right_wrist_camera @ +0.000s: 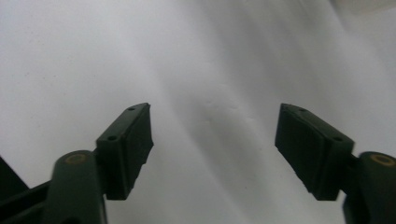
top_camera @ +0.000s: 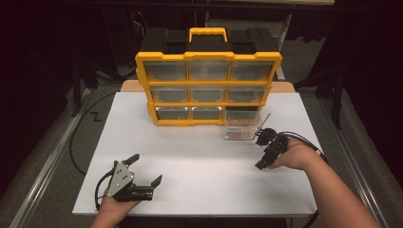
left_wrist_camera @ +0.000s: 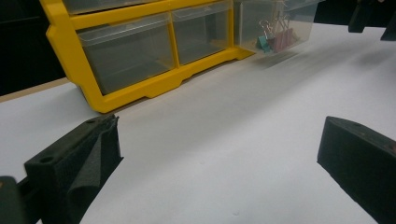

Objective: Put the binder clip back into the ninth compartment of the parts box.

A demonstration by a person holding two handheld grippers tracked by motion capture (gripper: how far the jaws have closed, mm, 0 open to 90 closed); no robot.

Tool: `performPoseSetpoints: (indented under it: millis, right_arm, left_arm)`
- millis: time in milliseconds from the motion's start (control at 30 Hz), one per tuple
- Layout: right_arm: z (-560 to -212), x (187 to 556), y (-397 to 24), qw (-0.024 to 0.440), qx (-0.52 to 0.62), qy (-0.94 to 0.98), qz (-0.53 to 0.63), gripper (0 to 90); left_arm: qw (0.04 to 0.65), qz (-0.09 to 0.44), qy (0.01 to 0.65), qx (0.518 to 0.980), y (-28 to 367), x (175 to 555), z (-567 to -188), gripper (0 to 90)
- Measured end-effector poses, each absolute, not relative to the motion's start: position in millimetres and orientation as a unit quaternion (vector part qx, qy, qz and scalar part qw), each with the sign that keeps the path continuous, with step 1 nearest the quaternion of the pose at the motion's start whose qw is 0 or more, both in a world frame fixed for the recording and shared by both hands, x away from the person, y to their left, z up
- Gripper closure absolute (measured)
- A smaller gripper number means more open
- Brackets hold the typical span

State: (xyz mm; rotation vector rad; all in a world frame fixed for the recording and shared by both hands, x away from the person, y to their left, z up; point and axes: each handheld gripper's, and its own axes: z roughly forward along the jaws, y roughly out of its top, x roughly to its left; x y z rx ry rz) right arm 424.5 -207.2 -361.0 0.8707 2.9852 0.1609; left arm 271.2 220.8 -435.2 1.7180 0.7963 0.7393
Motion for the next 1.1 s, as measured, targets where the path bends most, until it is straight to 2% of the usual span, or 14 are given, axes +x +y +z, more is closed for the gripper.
performPoseSetpoints:
  millis: [100, 267, 600, 1100]
  right_arm:
    - [-368.4, 421.8, -205.9, 0.017, 0.289, 0.956, 0.055, 20.0]
    - [-379.4, 419.1, -207.6, 0.035, 0.306, 0.949, 0.066, 0.6]
    - [-392.9, 410.9, -218.0, 0.069, 0.328, 0.937, 0.097, 0.4]
    - [-404.7, 387.2, -240.3, 0.144, 0.35, 0.893, 0.243, 0.4]
  left_arm:
    - [0.526, 0.309, 0.334, 0.719, 220.6, 271.4, -435.5, 0.3]
    - [0.526, 0.307, 0.332, 0.721, 219.8, 271.1, -435.6, 0.3]
    - [0.522, 0.308, 0.333, 0.722, 217.6, 271.8, -436.6, 0.3]
    - [0.528, 0.302, 0.353, 0.711, 222.9, 273.7, -436.8, 0.3]
